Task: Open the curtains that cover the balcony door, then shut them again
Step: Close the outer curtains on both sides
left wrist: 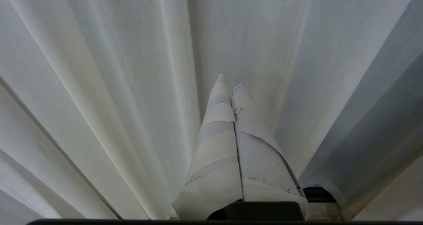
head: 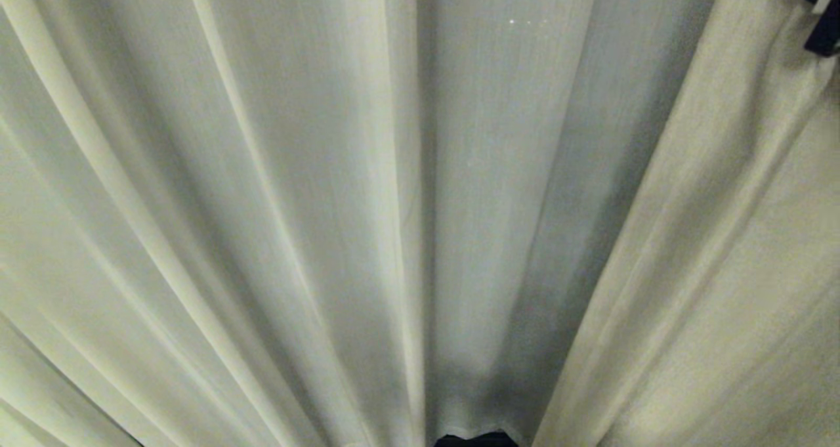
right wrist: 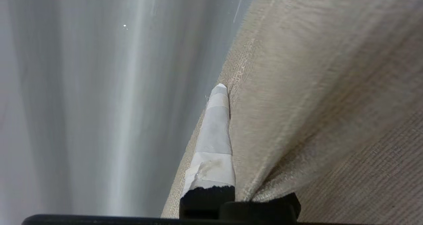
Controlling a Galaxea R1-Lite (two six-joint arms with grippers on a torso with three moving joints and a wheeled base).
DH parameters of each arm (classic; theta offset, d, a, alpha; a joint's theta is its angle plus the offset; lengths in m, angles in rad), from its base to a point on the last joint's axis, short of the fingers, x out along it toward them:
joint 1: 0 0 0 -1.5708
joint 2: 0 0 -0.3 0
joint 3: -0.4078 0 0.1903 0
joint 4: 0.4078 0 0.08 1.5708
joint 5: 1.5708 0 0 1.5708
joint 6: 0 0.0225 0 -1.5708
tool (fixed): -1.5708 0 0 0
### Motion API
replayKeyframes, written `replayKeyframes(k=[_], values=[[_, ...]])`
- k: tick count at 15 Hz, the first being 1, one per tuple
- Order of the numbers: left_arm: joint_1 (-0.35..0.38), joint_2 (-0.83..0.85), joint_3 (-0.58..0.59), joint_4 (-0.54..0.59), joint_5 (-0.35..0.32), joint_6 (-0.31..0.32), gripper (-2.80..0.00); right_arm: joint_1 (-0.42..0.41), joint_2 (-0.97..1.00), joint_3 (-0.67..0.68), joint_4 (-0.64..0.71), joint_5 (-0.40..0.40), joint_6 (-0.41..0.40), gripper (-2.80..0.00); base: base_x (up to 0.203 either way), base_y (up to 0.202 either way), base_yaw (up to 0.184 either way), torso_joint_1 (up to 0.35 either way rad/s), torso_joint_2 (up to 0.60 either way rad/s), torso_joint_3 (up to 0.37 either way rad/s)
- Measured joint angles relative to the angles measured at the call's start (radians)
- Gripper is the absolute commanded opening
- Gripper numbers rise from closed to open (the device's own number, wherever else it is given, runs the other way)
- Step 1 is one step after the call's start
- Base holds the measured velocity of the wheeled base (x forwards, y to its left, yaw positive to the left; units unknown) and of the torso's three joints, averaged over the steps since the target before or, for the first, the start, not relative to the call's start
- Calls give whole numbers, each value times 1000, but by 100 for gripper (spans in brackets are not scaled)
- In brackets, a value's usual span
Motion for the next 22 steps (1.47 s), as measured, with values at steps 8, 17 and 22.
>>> replayKeyframes(k=[8,17,22], values=[[0,0,0,0,0,0,-280,131,84,-26,-42,-25,-46,-280,0,0,0,0,0,0],[0,0,0,0,0,0,-280,270,195,-87,-95,-131,-55,-280,0,0,0,0,0,0],[0,0,0,0,0,0,-280,294,238,-117,-95,-131,-55,-280,0,0,0,0,0,0]])
